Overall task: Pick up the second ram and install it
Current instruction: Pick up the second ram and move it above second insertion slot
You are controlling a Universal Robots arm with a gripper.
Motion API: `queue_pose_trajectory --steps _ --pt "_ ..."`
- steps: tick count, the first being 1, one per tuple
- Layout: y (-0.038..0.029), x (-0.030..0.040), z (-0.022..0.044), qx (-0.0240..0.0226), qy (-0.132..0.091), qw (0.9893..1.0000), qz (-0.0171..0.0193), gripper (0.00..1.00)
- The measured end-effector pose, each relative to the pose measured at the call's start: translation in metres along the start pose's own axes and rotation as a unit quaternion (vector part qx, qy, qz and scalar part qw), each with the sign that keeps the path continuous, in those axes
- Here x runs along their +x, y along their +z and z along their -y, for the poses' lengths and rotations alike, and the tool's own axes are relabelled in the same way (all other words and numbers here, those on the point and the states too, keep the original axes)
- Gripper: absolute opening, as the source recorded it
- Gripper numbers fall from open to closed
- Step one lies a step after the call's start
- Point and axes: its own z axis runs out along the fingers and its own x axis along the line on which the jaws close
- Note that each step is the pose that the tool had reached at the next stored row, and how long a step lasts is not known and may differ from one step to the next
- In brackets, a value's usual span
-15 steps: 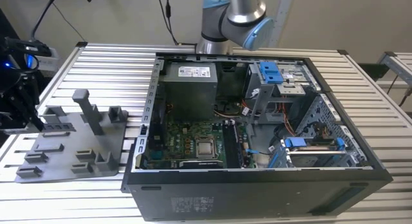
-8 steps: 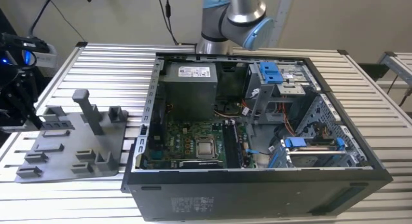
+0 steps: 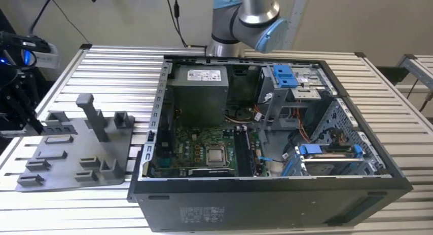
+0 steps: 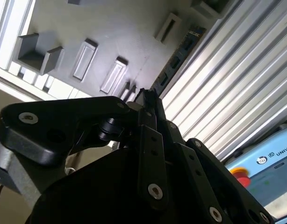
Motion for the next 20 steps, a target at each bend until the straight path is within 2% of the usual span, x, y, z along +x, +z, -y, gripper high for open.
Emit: queue_pose_trajectory --steps 5,20 --pt "-0.0051 -0.0002 0.0000 0.0000 0.000 1.0000 0.0000 0.14" --pt "-0.0259 -0.0009 0.0003 0.0000 0.000 1.0000 0.0000 0.14"
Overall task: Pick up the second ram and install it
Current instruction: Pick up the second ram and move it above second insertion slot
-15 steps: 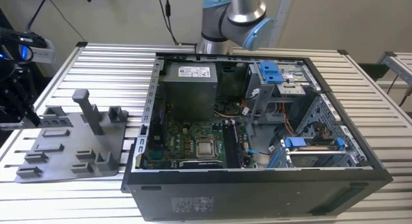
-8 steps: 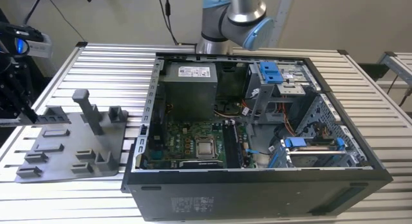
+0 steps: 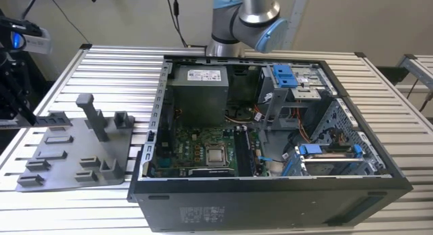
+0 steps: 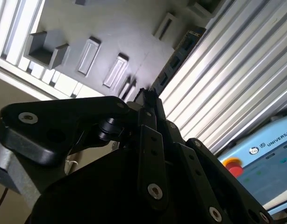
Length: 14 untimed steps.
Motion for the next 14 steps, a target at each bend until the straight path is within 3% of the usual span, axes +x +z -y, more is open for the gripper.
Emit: queue_pose_trajectory --steps 14 --pt "-0.0195 -0.0006 0.0002 0.0000 0.000 1.0000 0.0000 0.14"
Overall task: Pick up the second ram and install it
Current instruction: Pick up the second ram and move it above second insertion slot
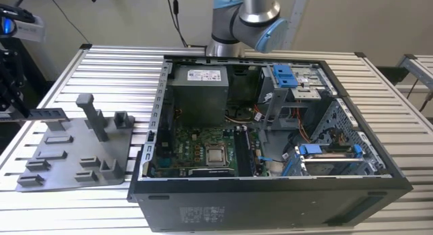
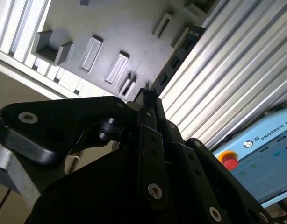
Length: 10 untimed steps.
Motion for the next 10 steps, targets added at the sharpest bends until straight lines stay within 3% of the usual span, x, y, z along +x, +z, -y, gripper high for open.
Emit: queue_pose_trajectory --steps 10 --pt "-0.0128 -0.0004 0.0001 -0.0001 0.000 1.0000 0.0000 0.14"
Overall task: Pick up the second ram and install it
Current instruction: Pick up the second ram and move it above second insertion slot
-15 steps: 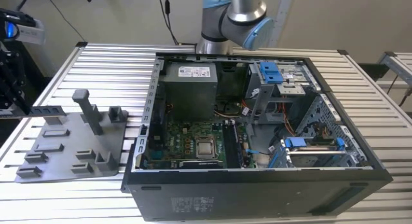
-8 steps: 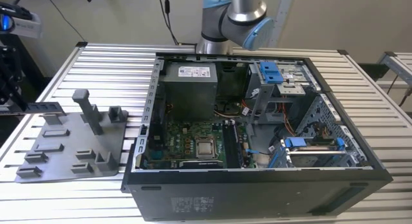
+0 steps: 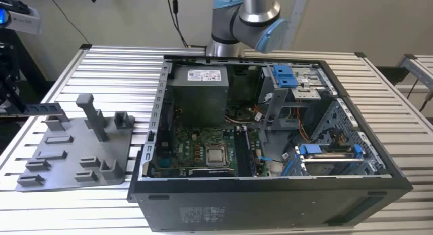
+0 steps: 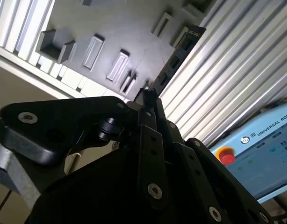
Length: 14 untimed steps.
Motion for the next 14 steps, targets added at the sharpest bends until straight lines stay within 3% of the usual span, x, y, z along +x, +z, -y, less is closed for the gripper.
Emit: queue_pose_trajectory --steps 14 --pt "-0.0142 -0.0004 0.0002 0.0003 0.007 1.0000 0.0000 0.14"
